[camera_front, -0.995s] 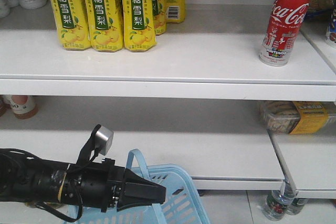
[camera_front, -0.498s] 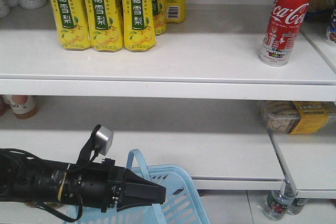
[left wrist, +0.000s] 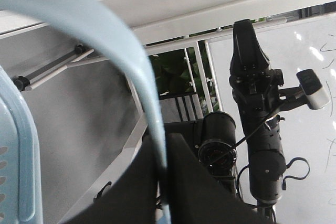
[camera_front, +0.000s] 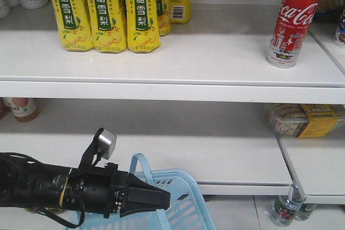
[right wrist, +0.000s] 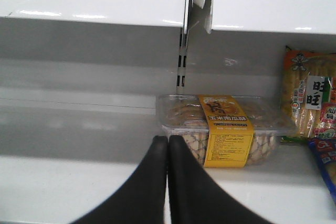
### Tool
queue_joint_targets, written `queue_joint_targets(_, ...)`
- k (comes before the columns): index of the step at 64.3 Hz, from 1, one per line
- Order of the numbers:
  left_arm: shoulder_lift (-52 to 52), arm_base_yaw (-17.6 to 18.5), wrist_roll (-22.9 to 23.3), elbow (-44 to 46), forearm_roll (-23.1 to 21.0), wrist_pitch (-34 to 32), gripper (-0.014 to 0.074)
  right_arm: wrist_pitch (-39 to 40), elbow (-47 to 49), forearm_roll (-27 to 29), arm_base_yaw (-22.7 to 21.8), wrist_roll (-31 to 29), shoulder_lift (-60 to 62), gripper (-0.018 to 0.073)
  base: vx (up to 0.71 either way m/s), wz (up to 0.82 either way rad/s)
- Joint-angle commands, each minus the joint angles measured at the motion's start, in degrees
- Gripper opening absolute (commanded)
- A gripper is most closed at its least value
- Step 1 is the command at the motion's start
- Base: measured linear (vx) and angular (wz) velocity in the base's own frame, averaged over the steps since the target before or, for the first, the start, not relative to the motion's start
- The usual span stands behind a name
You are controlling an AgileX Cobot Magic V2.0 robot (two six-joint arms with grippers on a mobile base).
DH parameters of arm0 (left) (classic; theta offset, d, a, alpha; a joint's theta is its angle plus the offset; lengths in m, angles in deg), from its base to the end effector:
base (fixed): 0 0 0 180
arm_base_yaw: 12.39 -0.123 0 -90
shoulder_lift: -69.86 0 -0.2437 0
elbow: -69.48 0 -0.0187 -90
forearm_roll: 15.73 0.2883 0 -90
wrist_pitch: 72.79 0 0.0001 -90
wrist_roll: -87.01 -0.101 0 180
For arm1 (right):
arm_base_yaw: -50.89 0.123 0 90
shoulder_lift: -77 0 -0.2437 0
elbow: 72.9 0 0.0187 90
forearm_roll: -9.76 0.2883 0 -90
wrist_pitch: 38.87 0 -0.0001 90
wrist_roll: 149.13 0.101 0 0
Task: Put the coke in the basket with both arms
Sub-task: 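Reach the open right gripper toward the red Coca-Cola bottle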
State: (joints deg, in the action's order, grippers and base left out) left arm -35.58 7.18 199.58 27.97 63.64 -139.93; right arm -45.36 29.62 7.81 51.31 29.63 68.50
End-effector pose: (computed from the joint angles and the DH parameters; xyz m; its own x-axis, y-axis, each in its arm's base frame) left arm 0.2272 -0.1778 0.1028 -0.9829 0.0131 -0.1835 0.1814 0.2345 -0.9550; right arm 0.1462 0.0007 0.1934 -0.0428 -0.0557 -0.9975 -0.0059 0.9984 -0.0555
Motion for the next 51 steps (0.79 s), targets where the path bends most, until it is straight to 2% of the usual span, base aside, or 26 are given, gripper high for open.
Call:
queue_joint_targets(1,2.5,0.3,-0.7,0.8,-3.7,-10.7,-0.0006,4.2,-0.5,-0.5,-0.3,-0.2,0.7,-0.0010,0.00,0.00)
queue_joint_targets(9,2.5,0.3,-0.7,0.8,-3.7,-10.7,-0.0006,4.8,-0.3,-0.3,-0.3,0.0,0.7,-0.0010,0.00,0.00)
queue_joint_targets(17,2.5,0.3,-0.7,0.8,-3.7,-10.7,-0.0006,6.5,0.5,2.8,-0.3,2.5,0.7,-0.0010,0.00,0.00)
queue_joint_targets(25,2.5,0.3,-0.7,0.8,-3.7,-10.7,-0.0006,3.4,5.0,6.1,-0.3,4.3,0.7,-0.0010,0.00,0.00)
queue_joint_targets(38,2.5,0.3,-0.7,0.8,-3.7,-10.7,-0.0006,-4.3,16.2,3.4,-0.3,3.3,-5.0,-0.0010,0.00,0.00)
queue_joint_targets(51,2.5,0.3,-0.7,0.8,-3.7,-10.7,-0.0006,-5.9,24.6,3.4,-0.3,2.2,-17.1,-0.0010,0.00,0.00)
